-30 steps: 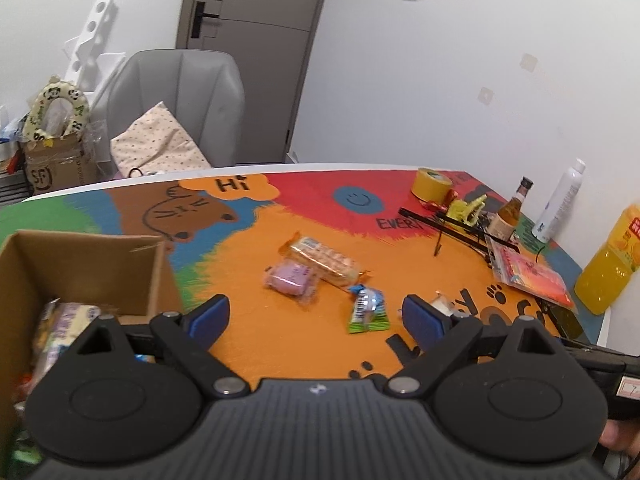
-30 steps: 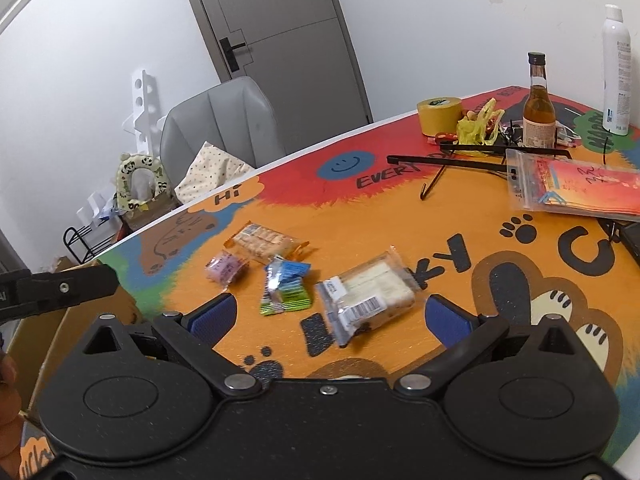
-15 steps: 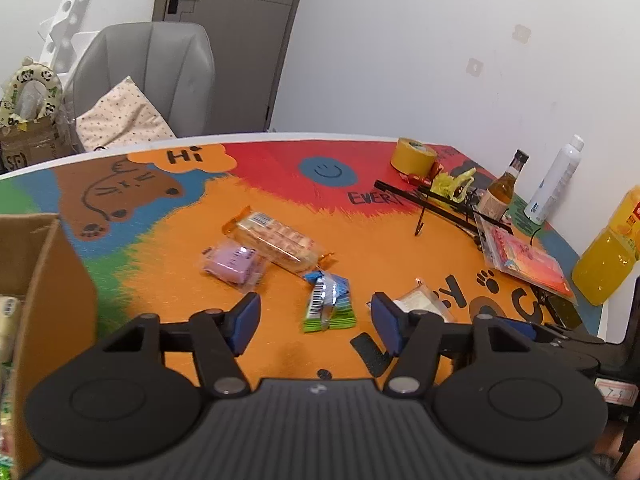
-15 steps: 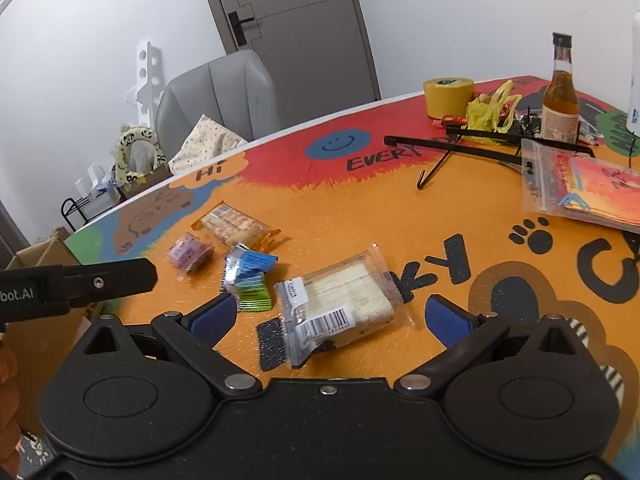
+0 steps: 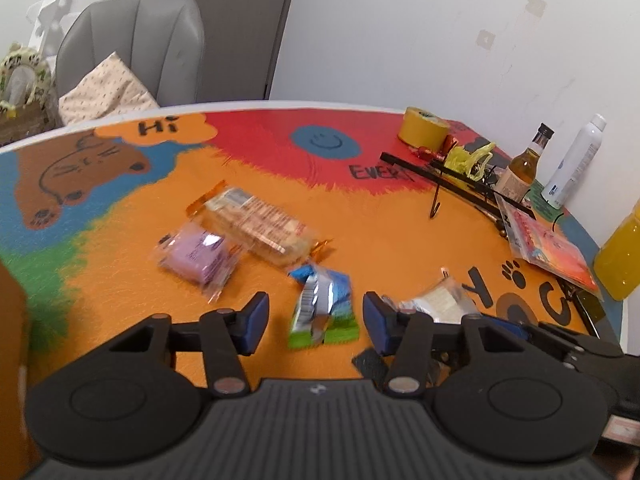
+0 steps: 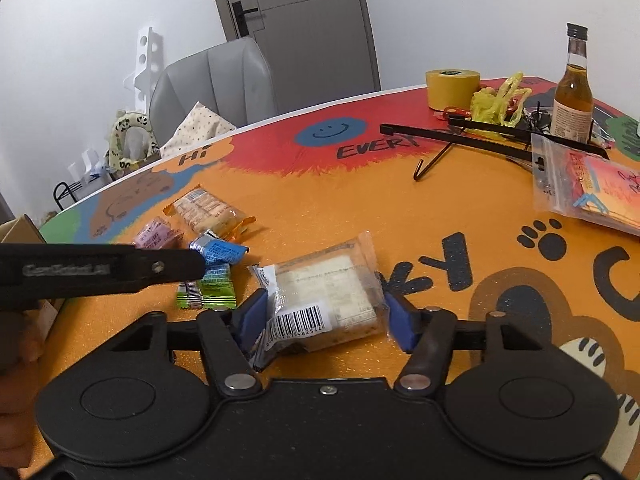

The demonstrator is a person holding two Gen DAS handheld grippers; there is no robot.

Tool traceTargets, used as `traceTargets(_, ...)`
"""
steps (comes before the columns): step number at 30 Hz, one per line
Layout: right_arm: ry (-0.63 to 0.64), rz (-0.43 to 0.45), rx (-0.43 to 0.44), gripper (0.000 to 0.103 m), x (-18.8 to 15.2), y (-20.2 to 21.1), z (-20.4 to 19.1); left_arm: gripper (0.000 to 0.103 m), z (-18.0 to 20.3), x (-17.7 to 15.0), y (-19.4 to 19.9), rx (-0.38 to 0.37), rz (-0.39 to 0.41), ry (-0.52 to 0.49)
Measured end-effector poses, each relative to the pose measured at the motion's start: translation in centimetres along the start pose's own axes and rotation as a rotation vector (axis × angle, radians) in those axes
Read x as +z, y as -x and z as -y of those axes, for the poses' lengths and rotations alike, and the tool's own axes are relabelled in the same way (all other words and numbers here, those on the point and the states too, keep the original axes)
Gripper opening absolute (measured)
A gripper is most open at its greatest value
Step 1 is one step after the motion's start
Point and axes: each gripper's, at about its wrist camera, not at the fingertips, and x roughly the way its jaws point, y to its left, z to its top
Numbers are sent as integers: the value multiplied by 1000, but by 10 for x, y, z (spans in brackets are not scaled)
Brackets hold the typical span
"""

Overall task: Organize snacks
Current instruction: 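Grasp the blue-and-green packet with the left gripper while the right grasps the clear bread packet, then carry both packets over the box and open both grippers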

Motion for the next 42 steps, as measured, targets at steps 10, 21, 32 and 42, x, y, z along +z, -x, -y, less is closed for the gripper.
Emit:
traceTargets(10, -19, 19, -20, 59, -7, 7, 1, 51, 13, -6, -28, 36, -12, -51)
traceTargets(21, -66, 35, -32, 57, -15, 21, -3, 30, 13, -15, -3, 37, -34, -104)
traceTargets(32, -85, 89, 2, 56, -19, 49, -24, 24, 1, -22, 52, 12, 13, -80)
traceTargets(42, -82, 119, 24, 56, -20, 72, -44, 23, -10, -26, 90, -7, 58, -58)
